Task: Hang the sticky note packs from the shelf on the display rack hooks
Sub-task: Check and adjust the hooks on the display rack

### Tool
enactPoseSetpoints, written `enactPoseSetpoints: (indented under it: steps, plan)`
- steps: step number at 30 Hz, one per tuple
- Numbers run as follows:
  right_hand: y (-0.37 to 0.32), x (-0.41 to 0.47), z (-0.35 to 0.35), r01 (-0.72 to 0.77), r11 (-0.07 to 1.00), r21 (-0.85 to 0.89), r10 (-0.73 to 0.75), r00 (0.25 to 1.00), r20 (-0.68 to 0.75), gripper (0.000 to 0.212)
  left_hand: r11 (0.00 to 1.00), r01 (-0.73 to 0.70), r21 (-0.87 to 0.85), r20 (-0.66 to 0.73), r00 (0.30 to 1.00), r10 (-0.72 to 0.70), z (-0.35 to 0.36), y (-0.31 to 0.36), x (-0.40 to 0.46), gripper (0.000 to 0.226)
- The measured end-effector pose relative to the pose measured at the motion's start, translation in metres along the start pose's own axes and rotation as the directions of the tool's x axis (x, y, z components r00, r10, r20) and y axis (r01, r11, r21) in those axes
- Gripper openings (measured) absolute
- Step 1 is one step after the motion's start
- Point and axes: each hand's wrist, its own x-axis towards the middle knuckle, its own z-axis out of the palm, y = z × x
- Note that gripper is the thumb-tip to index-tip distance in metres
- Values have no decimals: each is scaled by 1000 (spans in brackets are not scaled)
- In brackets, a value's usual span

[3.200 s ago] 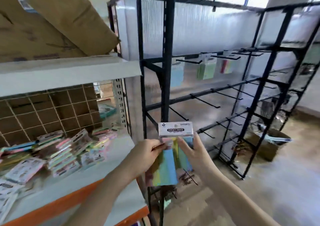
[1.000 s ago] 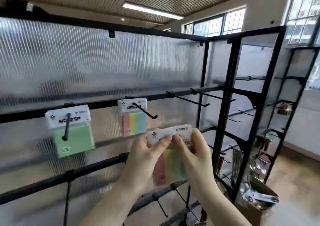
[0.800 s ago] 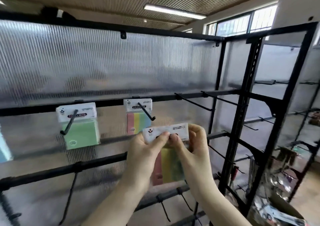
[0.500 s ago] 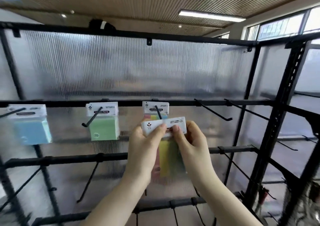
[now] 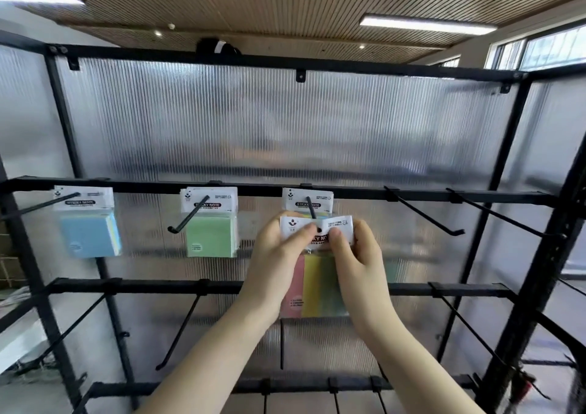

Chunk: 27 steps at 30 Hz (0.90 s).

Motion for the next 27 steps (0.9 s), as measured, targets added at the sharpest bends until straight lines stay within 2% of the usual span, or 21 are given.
enactPoseSetpoints:
  steps: [5,8,10,12,15,20,24,27]
  plan:
    - [6,8,-4,20,1000,-1,-20,1000,1,36,995,-79,63,62,995,75,-3,-8,7,4]
    - [14,13,-4,6,1000,-21,-6,1000,4,33,993,-78,84,59,996,74,-5,-18,10,10]
    - [18,15,-2,2,1000,-25,-2,1000,11,22,987,-92,129,23,996,90,-7,-23,14,5]
    - [22,19,-1,2,1000,-2,-2,1000,-2,16,958,-133,256,-44,988,149,-9,-30,20,20]
    - [31,29,-2,-3,999,-52,2,1000,-31,31,914,-163,372,-137,964,227,-16,-41,32,34]
    - [49,49,0,-105,976,-191,93,993,-73,43,842,-134,522,-195,943,271,-22,-62,61,35]
    - [63,67,7,-176,959,-221,156,982,-105,44,814,-87,575,-219,942,255,-25,-79,83,35]
    - [73,76,13,-239,951,-198,221,969,-113,42,827,-34,561,-254,944,211,-26,-91,95,35]
